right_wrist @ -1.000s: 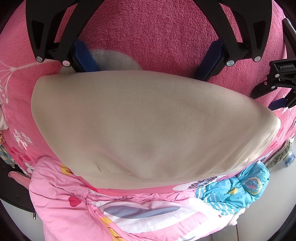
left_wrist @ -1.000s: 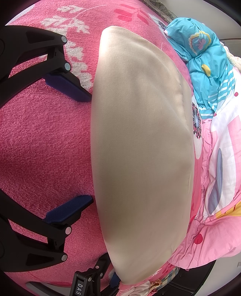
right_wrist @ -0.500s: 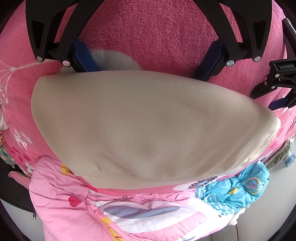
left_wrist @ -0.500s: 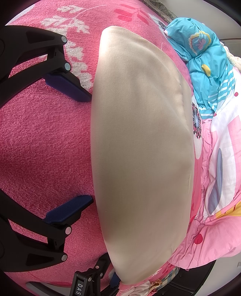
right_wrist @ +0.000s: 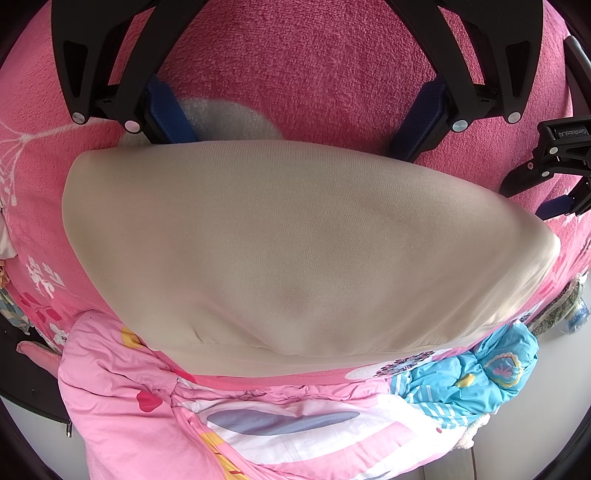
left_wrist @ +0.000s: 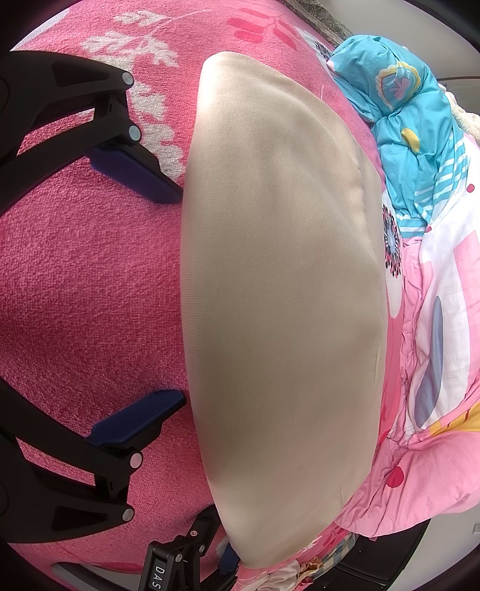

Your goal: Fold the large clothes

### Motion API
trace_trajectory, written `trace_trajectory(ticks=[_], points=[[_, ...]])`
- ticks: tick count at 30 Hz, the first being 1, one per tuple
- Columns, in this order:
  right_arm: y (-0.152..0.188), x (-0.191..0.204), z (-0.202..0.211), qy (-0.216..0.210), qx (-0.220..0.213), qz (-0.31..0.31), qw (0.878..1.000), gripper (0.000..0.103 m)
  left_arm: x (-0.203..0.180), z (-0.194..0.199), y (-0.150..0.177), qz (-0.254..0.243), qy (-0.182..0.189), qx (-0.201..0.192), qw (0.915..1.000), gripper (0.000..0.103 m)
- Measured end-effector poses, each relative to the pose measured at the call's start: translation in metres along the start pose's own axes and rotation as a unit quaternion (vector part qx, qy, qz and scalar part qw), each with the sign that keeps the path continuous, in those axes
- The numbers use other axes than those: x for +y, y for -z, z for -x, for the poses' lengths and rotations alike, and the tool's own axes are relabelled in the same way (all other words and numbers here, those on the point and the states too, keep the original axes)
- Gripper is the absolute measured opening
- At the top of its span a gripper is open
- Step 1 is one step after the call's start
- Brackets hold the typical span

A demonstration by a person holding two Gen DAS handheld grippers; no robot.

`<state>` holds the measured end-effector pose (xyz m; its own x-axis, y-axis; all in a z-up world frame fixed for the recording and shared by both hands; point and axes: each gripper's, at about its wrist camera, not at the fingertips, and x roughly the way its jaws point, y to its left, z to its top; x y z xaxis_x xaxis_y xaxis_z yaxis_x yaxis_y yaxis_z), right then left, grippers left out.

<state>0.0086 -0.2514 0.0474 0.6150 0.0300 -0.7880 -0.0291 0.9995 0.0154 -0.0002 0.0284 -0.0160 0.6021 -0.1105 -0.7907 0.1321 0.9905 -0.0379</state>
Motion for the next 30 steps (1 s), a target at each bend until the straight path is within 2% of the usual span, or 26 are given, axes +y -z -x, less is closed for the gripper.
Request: trace_trajectory(ticks=[30], points=[[0.0000, 0.0007, 0.0003, 0.000, 0.000, 0.000, 1.000, 0.097, -0.0001, 0.0016, 0.0020, 0.000, 0.000, 0.000, 1.0000, 0.097]])
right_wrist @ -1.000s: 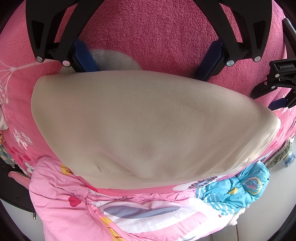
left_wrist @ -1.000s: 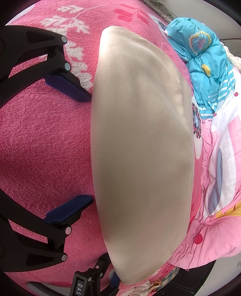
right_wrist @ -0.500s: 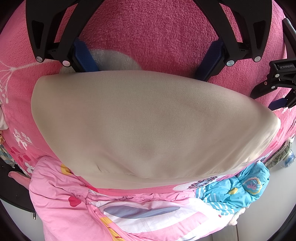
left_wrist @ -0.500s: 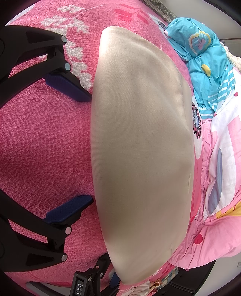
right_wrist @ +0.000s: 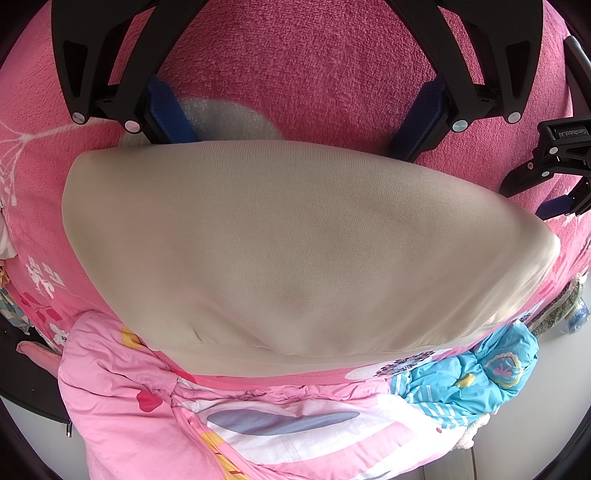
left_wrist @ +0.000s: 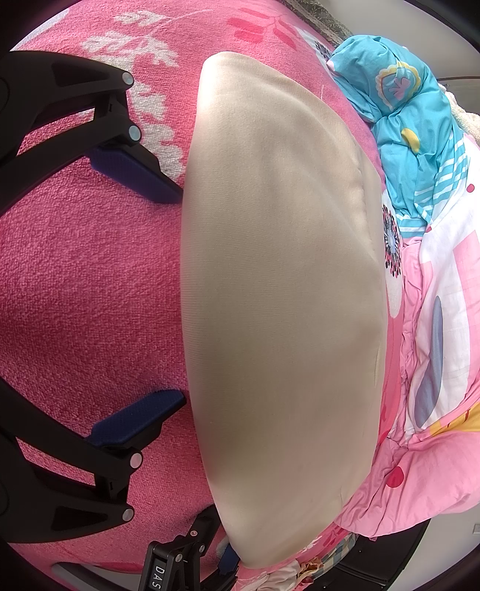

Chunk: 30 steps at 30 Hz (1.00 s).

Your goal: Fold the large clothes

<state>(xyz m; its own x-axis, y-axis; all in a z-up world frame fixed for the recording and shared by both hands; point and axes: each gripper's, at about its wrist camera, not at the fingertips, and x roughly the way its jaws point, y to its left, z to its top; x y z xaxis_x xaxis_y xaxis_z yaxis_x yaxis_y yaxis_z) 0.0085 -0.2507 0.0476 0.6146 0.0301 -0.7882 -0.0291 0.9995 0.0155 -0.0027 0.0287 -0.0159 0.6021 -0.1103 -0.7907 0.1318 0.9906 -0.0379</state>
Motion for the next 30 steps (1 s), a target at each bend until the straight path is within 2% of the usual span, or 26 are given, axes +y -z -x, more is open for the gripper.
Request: trace_trajectory(ticks=[30], points=[[0.0003, 0.0005, -0.0001, 0.000, 0.000, 0.000, 1.000, 0.097, -0.0002, -0.0015, -0.0019, 0.000, 0.000, 0.000, 1.0000, 0.097]])
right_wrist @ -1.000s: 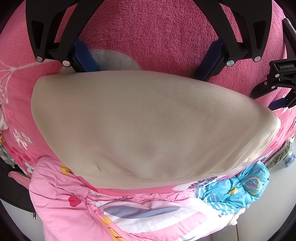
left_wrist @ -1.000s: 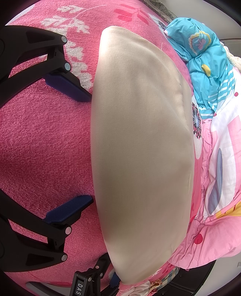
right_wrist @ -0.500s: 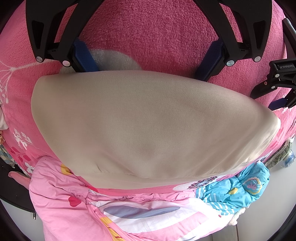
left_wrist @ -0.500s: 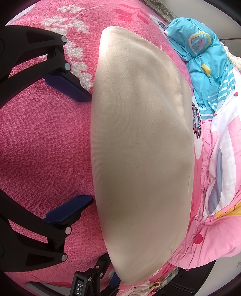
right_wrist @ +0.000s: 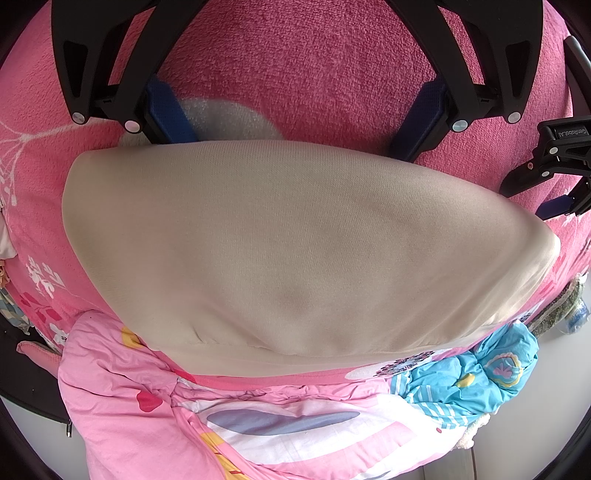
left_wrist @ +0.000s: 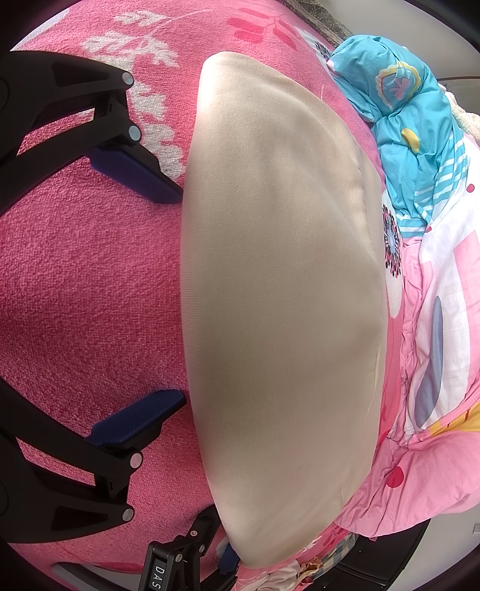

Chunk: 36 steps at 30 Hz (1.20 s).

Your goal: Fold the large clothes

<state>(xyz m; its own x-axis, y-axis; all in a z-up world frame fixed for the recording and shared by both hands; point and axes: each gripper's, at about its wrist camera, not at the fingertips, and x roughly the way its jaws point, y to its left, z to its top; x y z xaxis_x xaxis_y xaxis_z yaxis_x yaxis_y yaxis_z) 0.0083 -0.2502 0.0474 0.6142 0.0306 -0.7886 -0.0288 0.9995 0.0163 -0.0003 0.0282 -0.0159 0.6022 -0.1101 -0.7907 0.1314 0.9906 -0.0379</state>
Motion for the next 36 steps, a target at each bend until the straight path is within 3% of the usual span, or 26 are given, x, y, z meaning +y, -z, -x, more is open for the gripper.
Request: trace_trajectory(ticks=[36], points=[[0.0006, 0.0006, -0.0001, 0.000, 0.000, 0.000, 1.000, 0.097, -0.0001, 0.0015, 0.0018, 0.000, 0.000, 0.000, 1.0000, 0.097]])
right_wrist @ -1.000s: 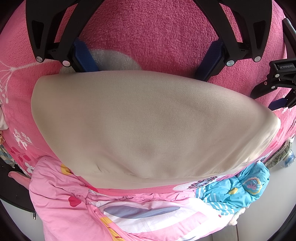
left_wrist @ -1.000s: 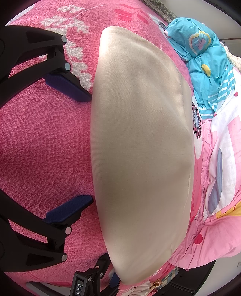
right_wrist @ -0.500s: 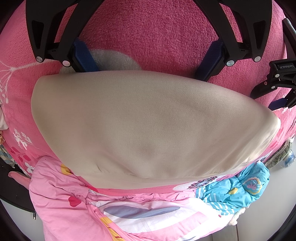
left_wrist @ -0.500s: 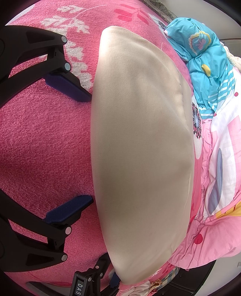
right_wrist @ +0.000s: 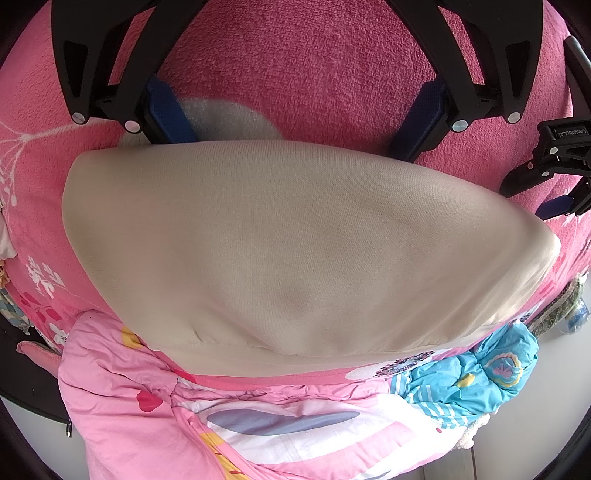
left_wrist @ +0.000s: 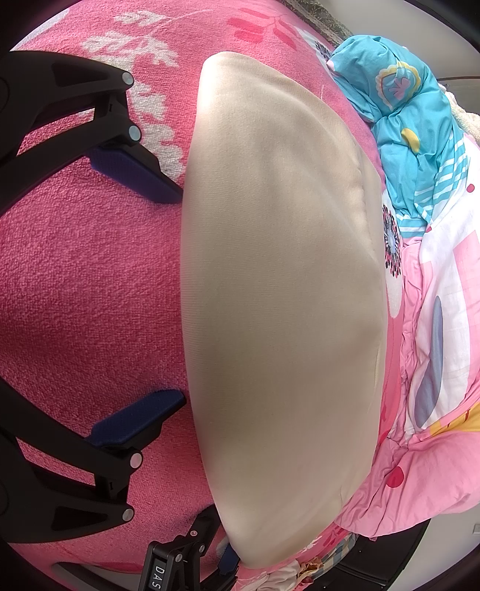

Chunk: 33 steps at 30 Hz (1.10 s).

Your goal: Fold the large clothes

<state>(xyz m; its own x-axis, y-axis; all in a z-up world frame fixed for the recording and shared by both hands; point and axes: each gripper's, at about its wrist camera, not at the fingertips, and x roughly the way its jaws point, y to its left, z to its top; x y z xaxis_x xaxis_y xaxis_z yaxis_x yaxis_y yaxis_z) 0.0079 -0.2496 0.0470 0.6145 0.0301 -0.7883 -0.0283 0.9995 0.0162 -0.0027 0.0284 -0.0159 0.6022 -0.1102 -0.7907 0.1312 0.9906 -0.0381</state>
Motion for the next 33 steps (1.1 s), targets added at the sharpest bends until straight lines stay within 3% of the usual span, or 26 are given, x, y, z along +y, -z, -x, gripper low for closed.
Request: trace_trajectory(ticks=[33], points=[[0.0002, -0.0005, -0.0004, 0.000, 0.000, 0.000, 1.000, 0.097, -0.0001, 0.0002, 0.0003, 0.000, 0.000, 0.000, 1.0000, 0.097]])
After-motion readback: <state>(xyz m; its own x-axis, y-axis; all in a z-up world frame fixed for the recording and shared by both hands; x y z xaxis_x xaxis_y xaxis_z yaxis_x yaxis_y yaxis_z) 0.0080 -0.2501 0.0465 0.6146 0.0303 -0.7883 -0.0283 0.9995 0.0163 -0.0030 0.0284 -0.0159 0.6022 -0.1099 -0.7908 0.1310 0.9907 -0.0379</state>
